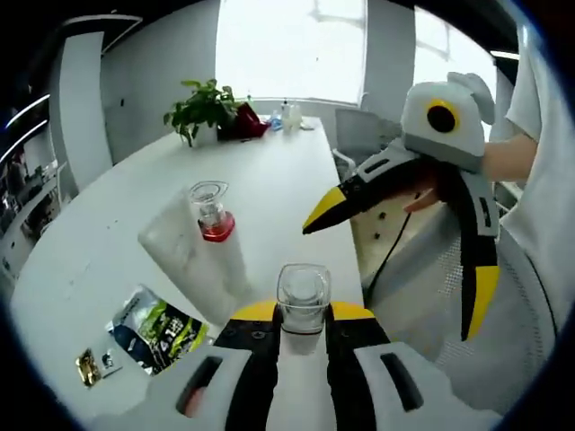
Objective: Arrange the skincare products in the storage area until every visible bottle or jar stands upright without overlapping.
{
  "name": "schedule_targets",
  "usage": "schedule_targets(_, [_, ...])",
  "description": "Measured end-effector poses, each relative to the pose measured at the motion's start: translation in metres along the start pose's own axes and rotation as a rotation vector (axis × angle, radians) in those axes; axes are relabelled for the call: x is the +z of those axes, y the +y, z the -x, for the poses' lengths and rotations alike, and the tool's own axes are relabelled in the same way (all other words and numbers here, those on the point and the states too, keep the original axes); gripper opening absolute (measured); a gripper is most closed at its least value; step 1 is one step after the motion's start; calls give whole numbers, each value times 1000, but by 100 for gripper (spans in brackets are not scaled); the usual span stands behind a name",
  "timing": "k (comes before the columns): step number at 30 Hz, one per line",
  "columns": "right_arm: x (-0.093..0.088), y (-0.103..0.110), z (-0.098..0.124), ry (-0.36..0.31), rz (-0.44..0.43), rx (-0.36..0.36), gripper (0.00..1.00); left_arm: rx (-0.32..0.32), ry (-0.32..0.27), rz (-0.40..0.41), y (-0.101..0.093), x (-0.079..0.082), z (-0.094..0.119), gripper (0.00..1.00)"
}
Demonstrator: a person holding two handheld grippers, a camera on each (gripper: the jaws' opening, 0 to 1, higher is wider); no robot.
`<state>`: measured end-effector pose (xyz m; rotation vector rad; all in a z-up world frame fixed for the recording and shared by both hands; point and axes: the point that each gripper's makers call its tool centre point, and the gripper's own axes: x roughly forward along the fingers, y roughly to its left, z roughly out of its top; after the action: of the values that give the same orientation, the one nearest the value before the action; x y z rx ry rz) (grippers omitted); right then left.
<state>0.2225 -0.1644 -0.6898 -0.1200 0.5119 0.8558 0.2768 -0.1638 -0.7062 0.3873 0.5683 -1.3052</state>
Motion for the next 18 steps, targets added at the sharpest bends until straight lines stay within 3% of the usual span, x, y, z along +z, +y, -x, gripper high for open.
schedule_targets(18, [-6,-6,-1,26,-42,-27,99,45,-30,-9,36,-13,-41,23])
